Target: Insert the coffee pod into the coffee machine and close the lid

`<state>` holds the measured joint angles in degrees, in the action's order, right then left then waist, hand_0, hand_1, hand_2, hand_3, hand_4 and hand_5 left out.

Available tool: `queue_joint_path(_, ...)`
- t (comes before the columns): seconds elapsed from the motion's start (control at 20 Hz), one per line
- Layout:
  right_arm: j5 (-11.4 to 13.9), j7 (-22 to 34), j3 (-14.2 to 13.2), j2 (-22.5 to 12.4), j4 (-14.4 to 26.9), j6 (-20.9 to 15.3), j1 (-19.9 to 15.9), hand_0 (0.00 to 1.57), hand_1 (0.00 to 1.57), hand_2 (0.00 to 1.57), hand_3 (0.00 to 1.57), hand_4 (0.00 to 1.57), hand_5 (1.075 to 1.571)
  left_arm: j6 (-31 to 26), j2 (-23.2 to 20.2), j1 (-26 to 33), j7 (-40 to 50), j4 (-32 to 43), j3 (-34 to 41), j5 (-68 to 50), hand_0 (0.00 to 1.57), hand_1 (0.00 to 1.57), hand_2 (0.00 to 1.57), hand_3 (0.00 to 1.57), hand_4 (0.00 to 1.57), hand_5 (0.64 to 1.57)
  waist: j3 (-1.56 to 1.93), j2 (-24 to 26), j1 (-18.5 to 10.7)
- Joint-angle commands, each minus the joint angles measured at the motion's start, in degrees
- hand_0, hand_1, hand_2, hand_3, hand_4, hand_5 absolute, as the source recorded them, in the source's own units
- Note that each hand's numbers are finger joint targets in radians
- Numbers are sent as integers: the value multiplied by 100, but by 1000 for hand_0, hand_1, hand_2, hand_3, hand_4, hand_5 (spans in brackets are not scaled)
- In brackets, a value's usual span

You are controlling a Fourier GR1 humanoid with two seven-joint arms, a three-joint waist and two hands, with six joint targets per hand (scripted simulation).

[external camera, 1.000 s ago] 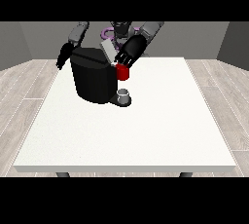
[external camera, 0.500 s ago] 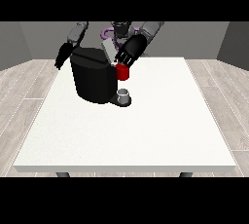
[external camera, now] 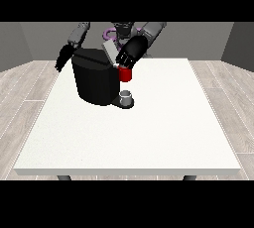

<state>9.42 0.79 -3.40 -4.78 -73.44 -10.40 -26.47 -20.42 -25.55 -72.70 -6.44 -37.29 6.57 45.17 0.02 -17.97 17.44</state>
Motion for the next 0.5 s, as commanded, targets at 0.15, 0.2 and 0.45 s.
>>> queue_joint_path(0.15, 55, 19, 69, 67, -100, -73, -107, 0, 0, 0, 0, 0, 1571, 196, -294, -9, -414, 22, -288, 405, 1173, 1173, 1194, 1066, 0, 1571, -2, -218, 32)
queue_joint_path(0.2, 90, -80, 46, 27, -131, -115, -104, 0, 0, 0, 0, 145, 1571, 266, -320, 124, -495, 54, -293, 430, 1162, 1162, 1190, 1068, 0, 1571, -2, -260, -32)
queue_joint_path(0.45, 68, 51, 48, 94, -150, -156, -155, 0, 0, 0, 0, 0, 1571, 73, -498, -184, -560, 223, -16, 242, 1115, 1115, 1136, 1016, 0, 1571, -2, -337, 75)
